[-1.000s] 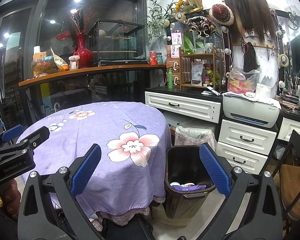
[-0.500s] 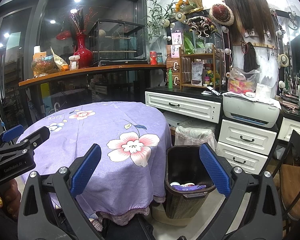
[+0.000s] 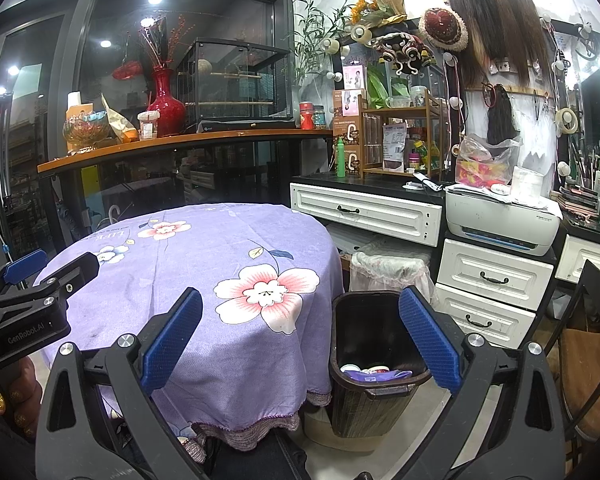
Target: Collect trash
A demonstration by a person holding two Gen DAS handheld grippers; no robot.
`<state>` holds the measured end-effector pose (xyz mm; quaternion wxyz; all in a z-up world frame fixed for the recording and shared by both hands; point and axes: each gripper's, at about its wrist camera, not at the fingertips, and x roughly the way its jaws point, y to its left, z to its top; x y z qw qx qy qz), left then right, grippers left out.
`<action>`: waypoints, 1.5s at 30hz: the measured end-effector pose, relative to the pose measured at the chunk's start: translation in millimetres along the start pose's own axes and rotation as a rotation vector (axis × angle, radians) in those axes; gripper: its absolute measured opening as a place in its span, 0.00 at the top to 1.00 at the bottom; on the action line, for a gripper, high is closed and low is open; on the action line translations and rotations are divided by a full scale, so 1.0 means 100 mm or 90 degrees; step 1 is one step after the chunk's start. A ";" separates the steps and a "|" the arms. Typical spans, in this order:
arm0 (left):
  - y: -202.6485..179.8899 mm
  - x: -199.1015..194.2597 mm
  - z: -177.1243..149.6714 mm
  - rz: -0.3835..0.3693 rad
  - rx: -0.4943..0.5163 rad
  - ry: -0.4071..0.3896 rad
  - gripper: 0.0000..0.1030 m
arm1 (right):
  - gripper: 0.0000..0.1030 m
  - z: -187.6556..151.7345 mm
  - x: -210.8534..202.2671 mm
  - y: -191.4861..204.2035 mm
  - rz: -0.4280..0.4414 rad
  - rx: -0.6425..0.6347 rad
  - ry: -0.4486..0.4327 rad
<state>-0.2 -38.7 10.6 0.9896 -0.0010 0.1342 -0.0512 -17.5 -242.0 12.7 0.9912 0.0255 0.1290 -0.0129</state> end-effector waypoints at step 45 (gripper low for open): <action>-0.02 0.01 0.01 0.001 -0.001 0.002 0.05 | 0.06 0.00 0.00 0.02 0.001 0.000 0.002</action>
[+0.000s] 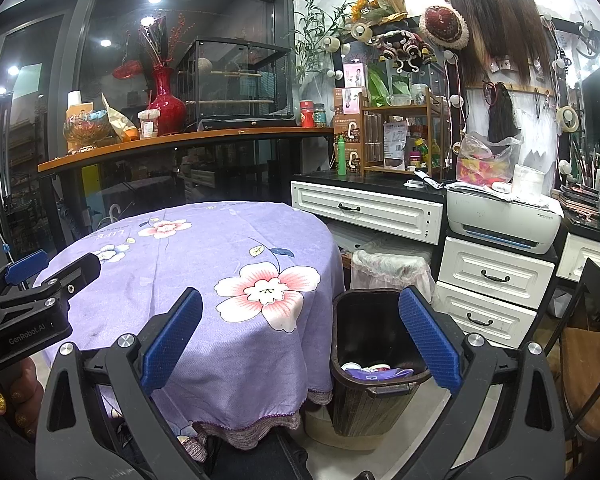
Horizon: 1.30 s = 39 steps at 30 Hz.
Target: Collect trash
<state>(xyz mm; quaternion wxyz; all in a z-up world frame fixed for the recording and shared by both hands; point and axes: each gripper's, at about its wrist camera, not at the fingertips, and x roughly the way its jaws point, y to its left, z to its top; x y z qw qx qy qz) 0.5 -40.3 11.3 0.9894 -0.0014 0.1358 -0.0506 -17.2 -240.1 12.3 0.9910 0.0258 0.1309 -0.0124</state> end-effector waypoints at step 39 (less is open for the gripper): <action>0.00 0.01 0.03 0.000 0.000 0.000 0.05 | 0.06 -0.02 0.00 0.02 0.000 0.000 0.002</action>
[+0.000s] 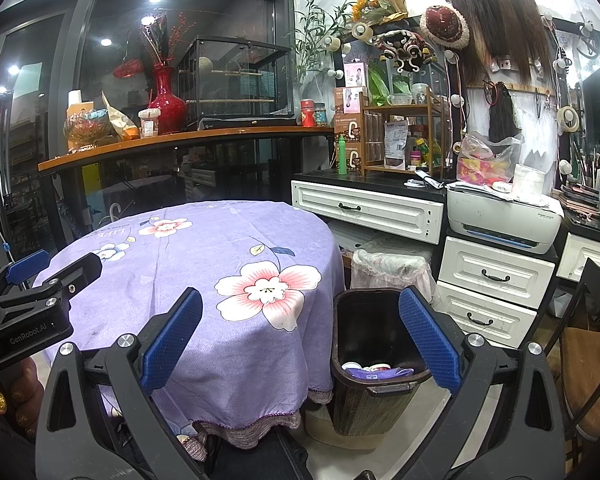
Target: Collect trash
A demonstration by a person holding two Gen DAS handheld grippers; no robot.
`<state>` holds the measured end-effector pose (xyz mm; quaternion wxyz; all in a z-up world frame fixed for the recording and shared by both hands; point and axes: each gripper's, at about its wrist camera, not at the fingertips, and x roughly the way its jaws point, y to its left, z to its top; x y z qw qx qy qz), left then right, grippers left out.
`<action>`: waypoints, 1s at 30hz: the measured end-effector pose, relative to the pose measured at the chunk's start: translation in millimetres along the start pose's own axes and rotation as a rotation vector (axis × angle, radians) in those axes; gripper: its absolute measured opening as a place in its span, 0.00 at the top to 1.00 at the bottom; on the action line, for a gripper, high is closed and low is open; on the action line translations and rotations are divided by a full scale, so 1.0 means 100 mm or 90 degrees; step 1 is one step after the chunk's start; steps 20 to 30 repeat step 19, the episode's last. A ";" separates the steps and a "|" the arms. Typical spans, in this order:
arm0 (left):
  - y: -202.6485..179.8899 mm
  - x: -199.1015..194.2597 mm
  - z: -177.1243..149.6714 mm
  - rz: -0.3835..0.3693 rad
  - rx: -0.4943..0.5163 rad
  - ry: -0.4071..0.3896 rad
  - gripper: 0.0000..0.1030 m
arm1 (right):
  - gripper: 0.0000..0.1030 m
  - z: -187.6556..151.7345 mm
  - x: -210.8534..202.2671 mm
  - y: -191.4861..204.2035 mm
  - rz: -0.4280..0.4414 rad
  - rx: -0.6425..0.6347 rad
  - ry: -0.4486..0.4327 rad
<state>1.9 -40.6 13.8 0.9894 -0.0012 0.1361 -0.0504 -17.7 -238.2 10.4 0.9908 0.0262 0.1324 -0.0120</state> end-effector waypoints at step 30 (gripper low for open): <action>0.00 0.02 -0.05 0.000 0.000 0.002 0.05 | 0.06 0.02 0.00 -0.01 0.000 0.000 0.000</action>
